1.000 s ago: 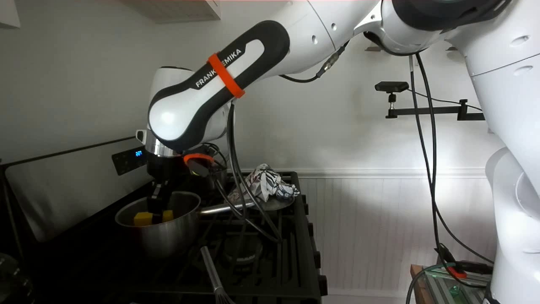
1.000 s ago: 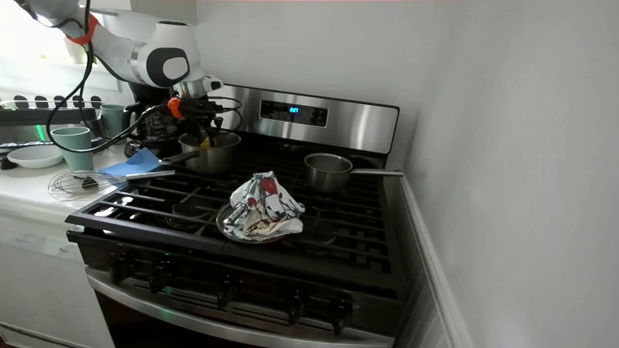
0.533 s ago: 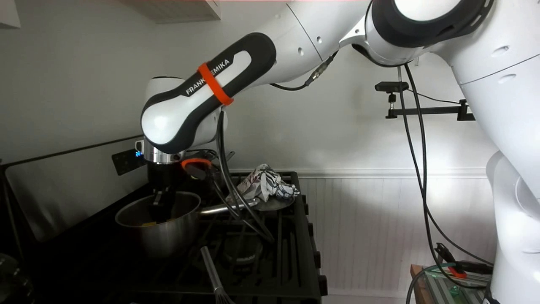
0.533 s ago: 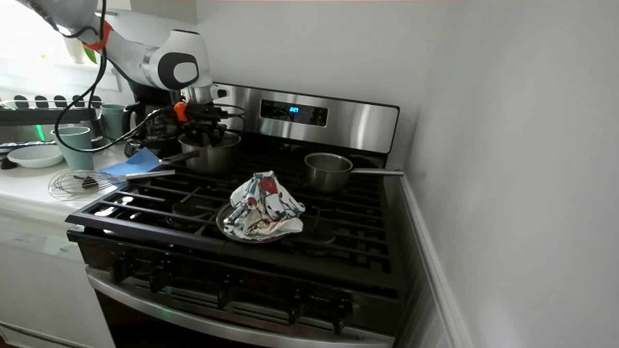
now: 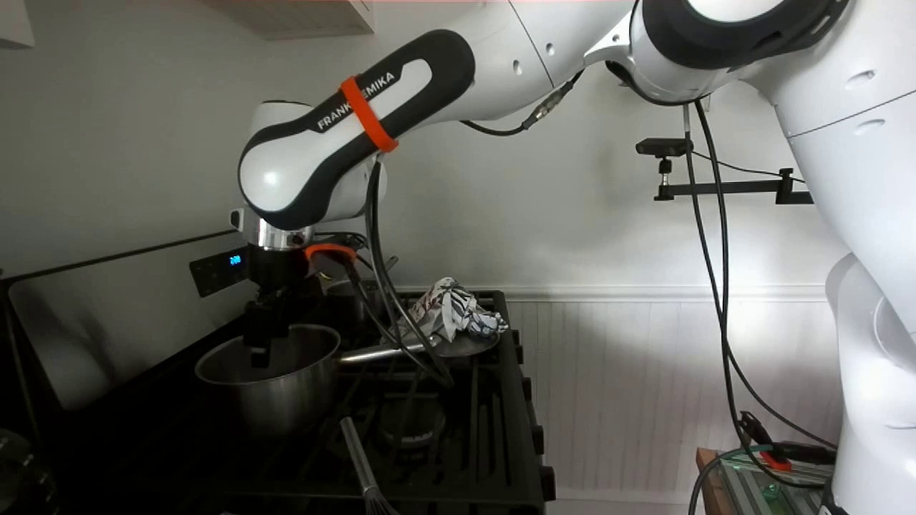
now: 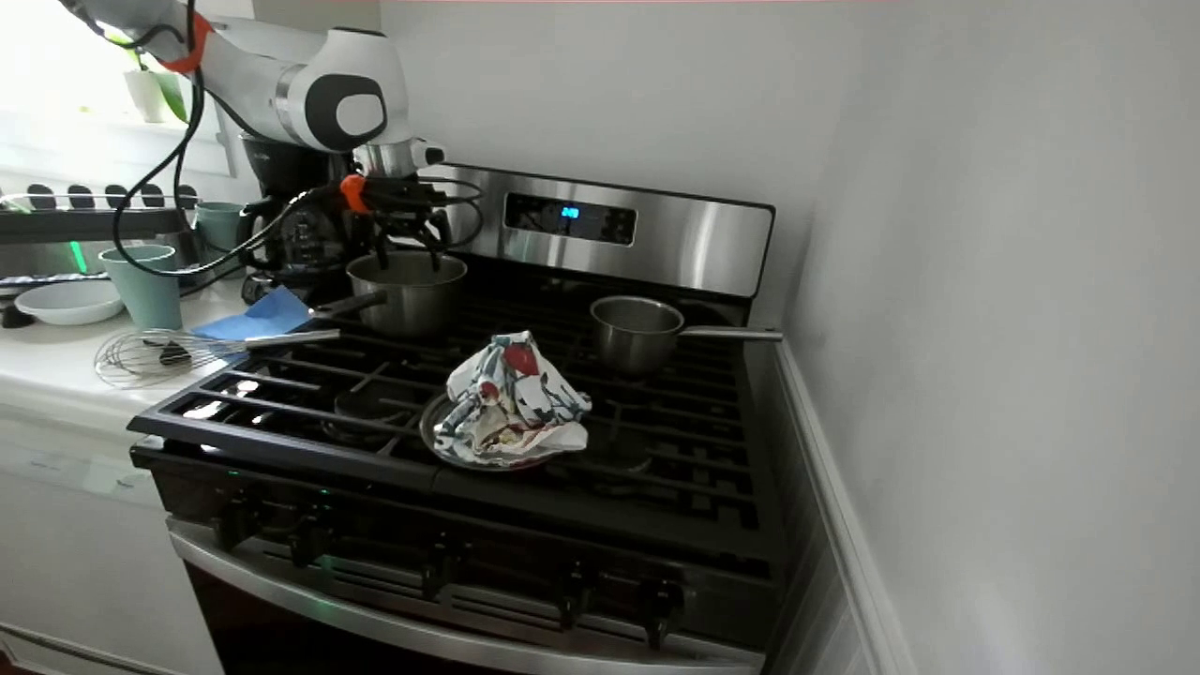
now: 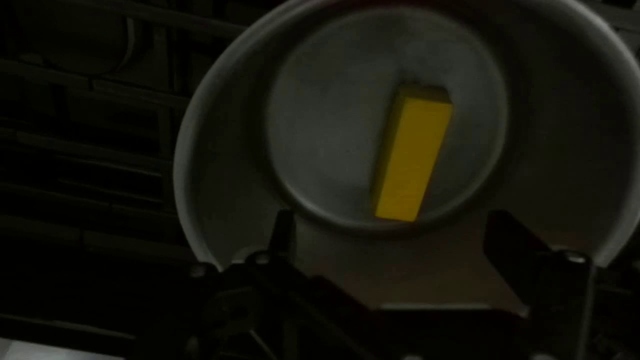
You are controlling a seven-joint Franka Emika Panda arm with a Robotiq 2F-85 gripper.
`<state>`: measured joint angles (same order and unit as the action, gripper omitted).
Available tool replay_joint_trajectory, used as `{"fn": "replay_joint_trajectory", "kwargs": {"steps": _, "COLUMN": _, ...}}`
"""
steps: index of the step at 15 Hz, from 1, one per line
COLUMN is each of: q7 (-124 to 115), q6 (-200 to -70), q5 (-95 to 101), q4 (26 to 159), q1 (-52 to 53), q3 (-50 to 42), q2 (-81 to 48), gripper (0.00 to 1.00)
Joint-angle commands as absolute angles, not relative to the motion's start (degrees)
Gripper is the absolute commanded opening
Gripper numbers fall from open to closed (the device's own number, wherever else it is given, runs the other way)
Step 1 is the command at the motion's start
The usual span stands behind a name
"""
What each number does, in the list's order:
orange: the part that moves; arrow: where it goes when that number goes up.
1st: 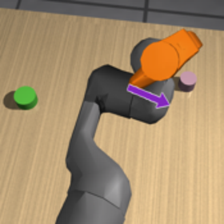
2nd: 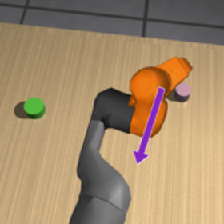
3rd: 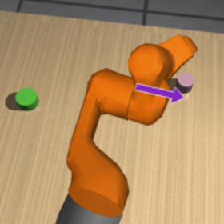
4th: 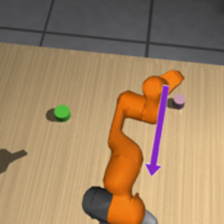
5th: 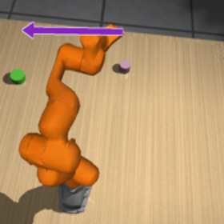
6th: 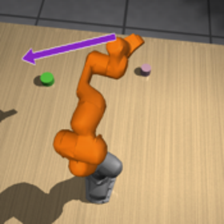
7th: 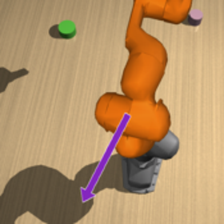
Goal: Pour the content in the light blue cup into the pot on the right plate and pick up the yellow cube and put it in the pot on the left plate
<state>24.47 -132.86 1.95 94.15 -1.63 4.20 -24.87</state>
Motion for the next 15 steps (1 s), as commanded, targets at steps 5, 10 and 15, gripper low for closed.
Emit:
{"fn": "replay_joint_trajectory", "kwargs": {"steps": 5, "q7": 16.29, "q6": -123.6, "q5": -2.32, "q4": 95.9, "q1": -1.94, "q3": 3.6, "q2": -16.76, "gripper": 1.0}}
{"fn": "replay_joint_trajectory", "kwargs": {"steps": 10, "q7": 4.38, "q6": -117.7, "q5": -2.31, "q4": 95.98, "q1": -1.04, "q3": 2.17, "q2": -12.41, "gripper": 1.0}}
{"fn": "replay_joint_trajectory", "kwargs": {"steps": 15, "q7": 1.99, "q6": -116.78, "q5": 2.82, "q4": 97.43, "q1": 0.12, "q3": 1.79, "q2": -8.52, "gripper": 1.0}}
